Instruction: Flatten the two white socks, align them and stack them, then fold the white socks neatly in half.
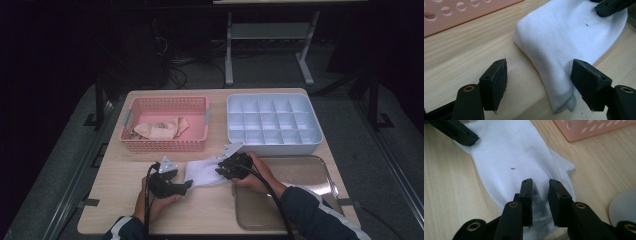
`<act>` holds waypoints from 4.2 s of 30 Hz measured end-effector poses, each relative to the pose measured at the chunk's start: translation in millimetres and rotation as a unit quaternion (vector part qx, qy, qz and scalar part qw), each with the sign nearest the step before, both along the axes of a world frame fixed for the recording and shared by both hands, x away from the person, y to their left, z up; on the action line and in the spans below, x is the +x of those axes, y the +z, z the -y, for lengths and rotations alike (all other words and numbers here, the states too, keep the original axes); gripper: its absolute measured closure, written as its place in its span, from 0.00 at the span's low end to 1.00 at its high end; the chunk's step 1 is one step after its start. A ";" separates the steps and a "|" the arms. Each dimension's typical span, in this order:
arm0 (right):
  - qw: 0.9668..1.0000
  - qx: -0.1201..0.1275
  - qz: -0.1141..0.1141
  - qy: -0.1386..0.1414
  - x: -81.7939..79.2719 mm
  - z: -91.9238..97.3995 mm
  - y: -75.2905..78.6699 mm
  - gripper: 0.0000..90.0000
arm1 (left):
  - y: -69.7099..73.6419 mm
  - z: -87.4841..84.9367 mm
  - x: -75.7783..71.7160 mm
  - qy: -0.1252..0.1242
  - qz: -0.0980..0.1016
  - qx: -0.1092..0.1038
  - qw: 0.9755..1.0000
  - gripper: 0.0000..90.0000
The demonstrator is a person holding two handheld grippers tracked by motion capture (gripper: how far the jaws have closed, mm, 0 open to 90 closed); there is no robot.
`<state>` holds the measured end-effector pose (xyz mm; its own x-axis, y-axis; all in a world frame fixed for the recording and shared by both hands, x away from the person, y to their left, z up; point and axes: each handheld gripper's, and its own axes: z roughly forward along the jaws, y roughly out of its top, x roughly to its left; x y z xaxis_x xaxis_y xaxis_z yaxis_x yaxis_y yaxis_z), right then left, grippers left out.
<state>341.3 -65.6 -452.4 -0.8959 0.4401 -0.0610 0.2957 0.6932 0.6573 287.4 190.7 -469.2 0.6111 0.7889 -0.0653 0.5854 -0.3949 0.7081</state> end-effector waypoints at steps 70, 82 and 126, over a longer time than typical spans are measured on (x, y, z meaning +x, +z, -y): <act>0.999 0.016 -0.040 0.016 22.8 -1.8 -6.9 0.62 | 28.9 1.3 -2.7 -0.067 0.038 -0.127 0.989 0.87; 0.999 0.020 -0.050 0.010 22.3 0.2 -6.9 0.70 | 34.6 23.1 12.2 -0.099 0.053 -0.129 0.985 0.87; 0.996 0.092 0.006 -0.020 11.3 17.4 36.8 0.66 | 7.1 59.4 32.5 -0.152 0.010 -0.085 0.985 0.59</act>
<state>352.6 -83.0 -415.6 -0.8773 0.4797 0.0133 0.3118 0.5487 0.7757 320.0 131.3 -462.1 0.8200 0.5476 -0.1666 0.4436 -0.4241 0.7895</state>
